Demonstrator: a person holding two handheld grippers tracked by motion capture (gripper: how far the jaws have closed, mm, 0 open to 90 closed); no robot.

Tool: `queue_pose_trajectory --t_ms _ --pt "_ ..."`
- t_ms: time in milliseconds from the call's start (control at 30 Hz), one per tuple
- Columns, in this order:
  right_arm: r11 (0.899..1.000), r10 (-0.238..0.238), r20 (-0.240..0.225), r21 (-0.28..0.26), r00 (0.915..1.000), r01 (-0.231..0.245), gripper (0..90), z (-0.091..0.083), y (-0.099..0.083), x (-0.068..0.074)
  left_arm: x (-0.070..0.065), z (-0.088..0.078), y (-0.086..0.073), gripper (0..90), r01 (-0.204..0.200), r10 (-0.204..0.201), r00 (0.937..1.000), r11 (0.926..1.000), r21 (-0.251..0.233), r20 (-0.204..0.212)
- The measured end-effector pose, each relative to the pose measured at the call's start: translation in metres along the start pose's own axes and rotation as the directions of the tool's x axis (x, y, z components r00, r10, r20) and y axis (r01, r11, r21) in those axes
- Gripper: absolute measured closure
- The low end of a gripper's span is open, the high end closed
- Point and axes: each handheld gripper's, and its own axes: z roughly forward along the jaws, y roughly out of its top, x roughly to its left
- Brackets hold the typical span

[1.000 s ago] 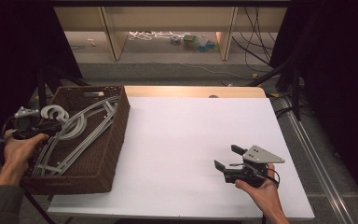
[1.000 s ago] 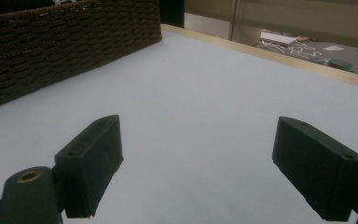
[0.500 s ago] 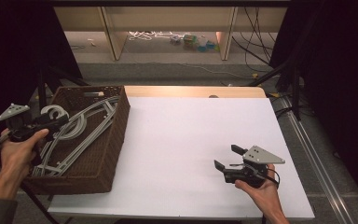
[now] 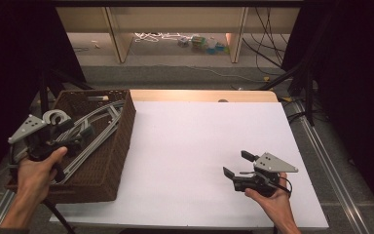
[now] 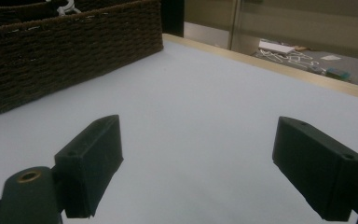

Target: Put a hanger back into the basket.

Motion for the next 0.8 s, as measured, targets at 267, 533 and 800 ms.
queue_pose_trajectory --t_ms 267,533,800 --pt "1.0 -0.01 0.005 0.008 0.9999 0.01 16.7 -0.002 0.001 0.003 -0.039 0.007 -0.016 17.5 -0.034 0.035 0.9971 0.9994 -0.012 0.067" --pt "1.0 -0.008 0.005 0.001 1.0 0.008 16.4 -0.005 0.0 0.006 -0.071 0.019 -0.045 16.5 -0.05 0.051 0.9921 0.9987 -0.008 0.114" --pt "1.0 -0.005 0.011 -0.013 0.9999 0.005 16.3 -0.008 -0.003 0.01 -0.096 0.025 -0.067 16.2 -0.104 0.108 0.9799 0.994 -0.034 0.167"
